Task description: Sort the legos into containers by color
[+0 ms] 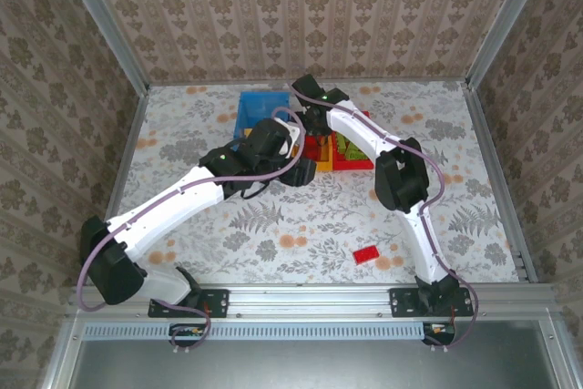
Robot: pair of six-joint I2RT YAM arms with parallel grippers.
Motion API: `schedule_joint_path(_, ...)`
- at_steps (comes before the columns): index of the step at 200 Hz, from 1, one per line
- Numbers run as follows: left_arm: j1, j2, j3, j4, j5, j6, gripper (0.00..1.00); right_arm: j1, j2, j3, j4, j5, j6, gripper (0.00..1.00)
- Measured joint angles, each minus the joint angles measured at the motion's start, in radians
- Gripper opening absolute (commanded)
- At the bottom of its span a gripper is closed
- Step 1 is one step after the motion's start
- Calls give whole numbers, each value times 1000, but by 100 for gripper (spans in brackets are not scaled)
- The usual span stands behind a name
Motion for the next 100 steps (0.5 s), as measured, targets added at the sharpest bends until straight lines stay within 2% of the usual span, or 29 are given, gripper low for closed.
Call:
schedule_joint_path(18, -11, 14, -9, -1, 30, 40, 71, 3, -71, -53, 10, 0, 0, 59)
schedule_joint_path(43, -45, 47, -15, -8, 91, 120, 71, 7, -263, -229, 64, 5, 0, 59)
schedule_joint_path(72, -113, 136, -10, -28, 157, 233, 71, 6, -570, -549, 181, 8, 2, 61)
schedule_joint_path(100, -238, 254, 2, -39, 177, 352, 72, -10, -876, -912, 240, 15, 30, 65)
